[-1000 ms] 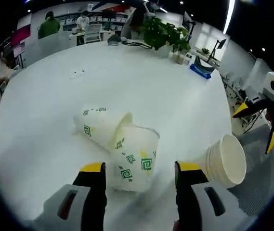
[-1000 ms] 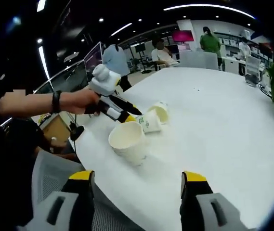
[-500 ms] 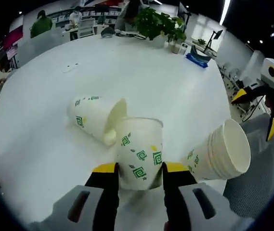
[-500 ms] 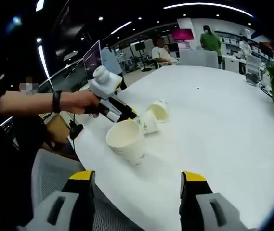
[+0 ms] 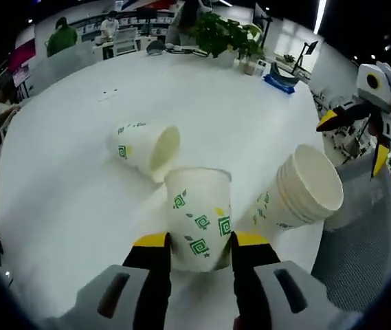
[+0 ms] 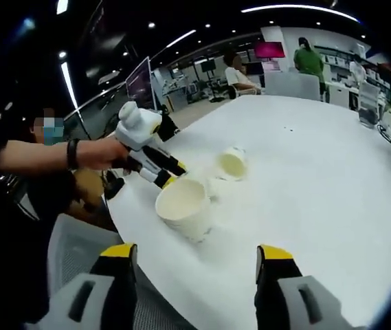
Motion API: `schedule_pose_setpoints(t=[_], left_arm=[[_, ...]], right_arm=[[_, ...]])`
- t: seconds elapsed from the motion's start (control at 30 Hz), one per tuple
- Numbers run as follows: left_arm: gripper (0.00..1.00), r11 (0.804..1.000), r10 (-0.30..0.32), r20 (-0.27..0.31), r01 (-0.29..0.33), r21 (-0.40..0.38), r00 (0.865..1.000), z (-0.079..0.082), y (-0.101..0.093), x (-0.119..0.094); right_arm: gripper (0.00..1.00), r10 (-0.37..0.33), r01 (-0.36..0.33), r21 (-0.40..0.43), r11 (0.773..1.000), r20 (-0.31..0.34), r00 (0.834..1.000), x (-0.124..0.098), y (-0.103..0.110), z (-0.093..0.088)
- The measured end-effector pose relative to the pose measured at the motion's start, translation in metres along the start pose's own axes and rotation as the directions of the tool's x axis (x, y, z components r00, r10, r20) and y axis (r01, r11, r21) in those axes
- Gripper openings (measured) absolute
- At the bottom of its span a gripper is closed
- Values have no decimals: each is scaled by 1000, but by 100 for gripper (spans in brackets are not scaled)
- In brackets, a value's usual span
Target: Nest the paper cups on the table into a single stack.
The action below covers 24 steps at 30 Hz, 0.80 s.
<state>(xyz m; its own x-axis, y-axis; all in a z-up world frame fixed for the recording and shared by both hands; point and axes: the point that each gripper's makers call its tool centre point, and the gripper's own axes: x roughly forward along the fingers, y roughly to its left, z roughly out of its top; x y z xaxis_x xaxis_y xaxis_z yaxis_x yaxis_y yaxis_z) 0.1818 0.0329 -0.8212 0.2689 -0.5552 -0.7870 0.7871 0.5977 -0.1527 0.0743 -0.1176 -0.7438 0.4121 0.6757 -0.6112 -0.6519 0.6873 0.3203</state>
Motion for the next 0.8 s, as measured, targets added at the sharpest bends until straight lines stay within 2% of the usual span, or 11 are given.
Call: schedule_pose_setpoints(t=[0.13,0.37,0.8], left_arm=[[32,999,31,36,-30,-22,999,-3,0,-15],[32,997,64,102,-60,-46,993,-5,0,-33],[33,994,102,148,-94,-59,984,-6,-8,-57]], right_arm=[[70,16,-16,2,1000,9,1000,2,-5,7],[68,50,-50,-14,999,10,999,5,3,17],[67,117,-117,-29,993,0,993,18,16,28]])
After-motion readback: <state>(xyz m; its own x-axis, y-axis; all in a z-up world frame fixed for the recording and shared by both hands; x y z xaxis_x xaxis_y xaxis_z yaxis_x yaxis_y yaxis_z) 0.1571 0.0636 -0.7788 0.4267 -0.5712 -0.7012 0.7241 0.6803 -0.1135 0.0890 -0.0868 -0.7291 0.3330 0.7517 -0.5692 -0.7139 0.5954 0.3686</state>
